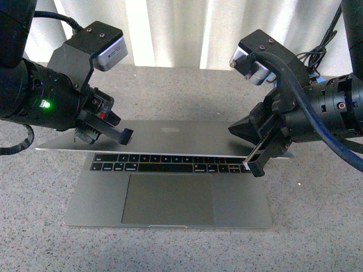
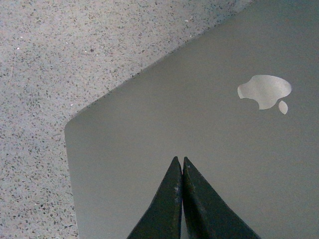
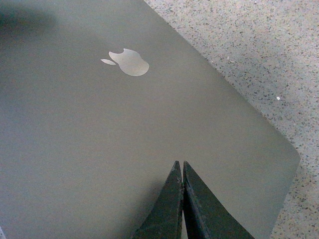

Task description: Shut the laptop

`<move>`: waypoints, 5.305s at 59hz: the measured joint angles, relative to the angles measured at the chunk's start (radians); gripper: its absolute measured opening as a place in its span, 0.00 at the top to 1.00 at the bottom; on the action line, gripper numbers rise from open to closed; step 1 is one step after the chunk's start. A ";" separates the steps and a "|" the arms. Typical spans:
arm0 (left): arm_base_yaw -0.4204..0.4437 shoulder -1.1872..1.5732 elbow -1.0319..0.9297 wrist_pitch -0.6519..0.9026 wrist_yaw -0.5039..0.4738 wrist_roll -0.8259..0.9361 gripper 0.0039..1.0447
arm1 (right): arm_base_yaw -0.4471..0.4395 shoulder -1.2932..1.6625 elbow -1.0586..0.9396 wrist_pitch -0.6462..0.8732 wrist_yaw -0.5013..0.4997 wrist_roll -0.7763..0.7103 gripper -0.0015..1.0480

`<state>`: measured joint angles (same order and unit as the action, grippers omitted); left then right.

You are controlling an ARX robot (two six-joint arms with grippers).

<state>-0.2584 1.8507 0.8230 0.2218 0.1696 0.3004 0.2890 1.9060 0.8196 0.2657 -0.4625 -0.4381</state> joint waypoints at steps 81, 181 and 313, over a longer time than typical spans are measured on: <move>-0.003 0.116 -0.076 0.127 0.039 -0.068 0.97 | 0.060 0.092 -0.073 0.095 0.029 0.074 0.99; 0.023 0.212 -0.100 0.207 0.070 -0.086 0.97 | 0.057 0.173 -0.087 0.083 0.039 0.098 0.99; 0.258 -0.752 -0.734 0.774 -0.168 -0.309 0.97 | -0.263 -0.951 -0.717 0.573 0.467 0.425 0.99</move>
<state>-0.0002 1.0992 0.0891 0.9958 0.0017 -0.0082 0.0261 0.9550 0.1024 0.8391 0.0044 -0.0135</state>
